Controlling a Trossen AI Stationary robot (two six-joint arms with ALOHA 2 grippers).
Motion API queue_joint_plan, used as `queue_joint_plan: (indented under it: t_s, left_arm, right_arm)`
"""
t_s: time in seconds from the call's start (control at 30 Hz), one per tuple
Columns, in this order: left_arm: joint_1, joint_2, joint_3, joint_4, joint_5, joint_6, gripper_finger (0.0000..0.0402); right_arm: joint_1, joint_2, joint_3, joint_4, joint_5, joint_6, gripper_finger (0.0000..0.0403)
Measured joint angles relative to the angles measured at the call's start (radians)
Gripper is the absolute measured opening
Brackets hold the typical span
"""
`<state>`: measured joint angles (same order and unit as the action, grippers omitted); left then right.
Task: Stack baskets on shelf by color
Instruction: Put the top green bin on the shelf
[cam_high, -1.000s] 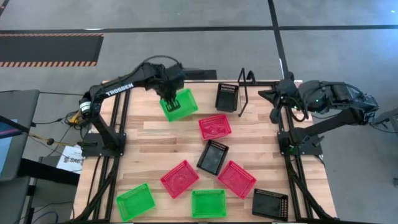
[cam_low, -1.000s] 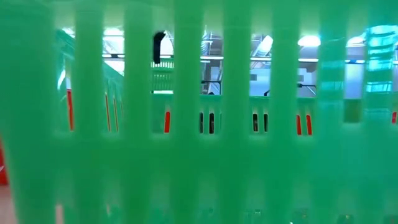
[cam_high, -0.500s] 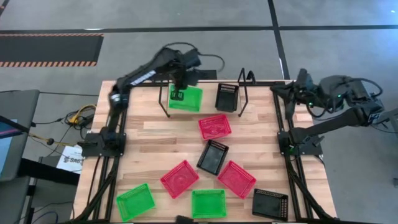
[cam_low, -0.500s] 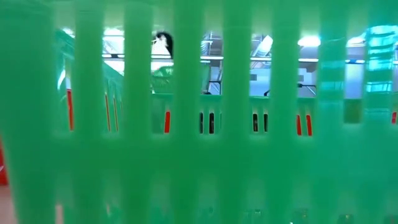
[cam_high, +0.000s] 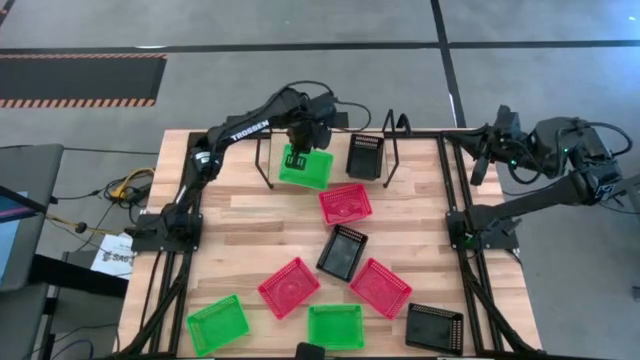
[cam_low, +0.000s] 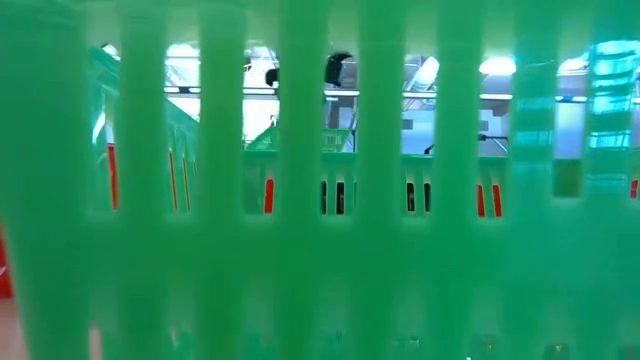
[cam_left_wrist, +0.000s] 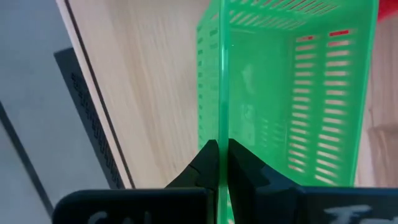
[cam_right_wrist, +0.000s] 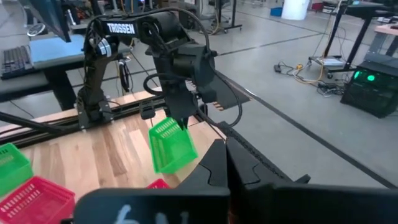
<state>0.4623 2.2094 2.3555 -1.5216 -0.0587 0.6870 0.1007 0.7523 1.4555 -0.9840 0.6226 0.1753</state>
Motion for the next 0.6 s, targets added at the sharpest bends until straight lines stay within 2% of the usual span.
queue_joint_plan:
  t_s: [0.33,0.47,0.6]
  left_arm:
    - [0.094,0.001,-0.001,0.005,0.03,-0.041,0.0]
    - [0.153,0.004,-0.001,0.009,0.099,-0.081,0.0]
    - [0.188,0.02,-0.003,0.019,0.105,-0.1,0.0]
  right_arm:
    - [-0.02,0.011,0.0,0.0,0.012,0.0,0.0]
    - [-0.02,0.012,0.0,0.0,0.013,0.0,0.0]
    - [-0.02,0.013,0.0,0.0,0.013,0.0,0.0]
